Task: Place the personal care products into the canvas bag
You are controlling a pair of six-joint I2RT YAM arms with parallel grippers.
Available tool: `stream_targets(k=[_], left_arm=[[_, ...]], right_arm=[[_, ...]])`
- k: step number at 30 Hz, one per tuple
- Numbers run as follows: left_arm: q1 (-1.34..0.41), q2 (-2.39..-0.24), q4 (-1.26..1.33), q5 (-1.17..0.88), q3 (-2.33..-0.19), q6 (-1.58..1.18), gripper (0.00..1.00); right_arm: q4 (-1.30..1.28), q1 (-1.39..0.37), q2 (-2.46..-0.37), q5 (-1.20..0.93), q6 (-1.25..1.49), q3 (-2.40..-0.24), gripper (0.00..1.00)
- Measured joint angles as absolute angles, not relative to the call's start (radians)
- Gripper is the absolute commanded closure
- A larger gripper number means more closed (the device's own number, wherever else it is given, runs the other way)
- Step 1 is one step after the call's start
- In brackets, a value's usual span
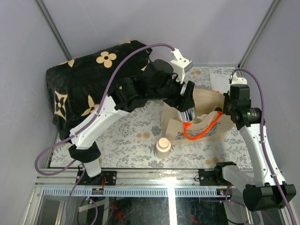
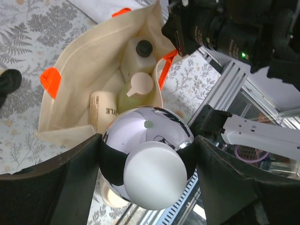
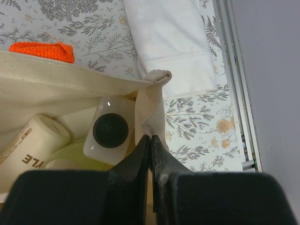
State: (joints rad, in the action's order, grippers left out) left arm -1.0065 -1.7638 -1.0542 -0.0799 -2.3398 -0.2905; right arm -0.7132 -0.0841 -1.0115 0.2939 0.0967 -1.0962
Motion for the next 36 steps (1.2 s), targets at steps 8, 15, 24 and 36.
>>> stream_targets(k=[8, 15, 24, 36], left_arm=[[-0.974, -1.865, -0.961, -0.081, -2.339, -0.258, 1.00], [-0.965, -1.961, -0.909, -0.084, -2.308, -0.236, 1.00], [-0.965, -1.932, -0.864, -0.063, -2.101, -0.226, 1.00], [-0.976, -1.887, -0.843, 0.105, -1.914, -0.215, 1.00]], right_arm=[[-0.717, -0.084, -1.003, 0.294, 0.094, -1.095, 0.95], [-0.722, -0.084, -0.995, 0.295, 0.093, -1.094, 0.95], [-0.721, -0.084, -0.990, 0.295, 0.088, -1.089, 0.95], [-0.720, -0.084, -0.989, 0.295, 0.086, -1.080, 0.94]])
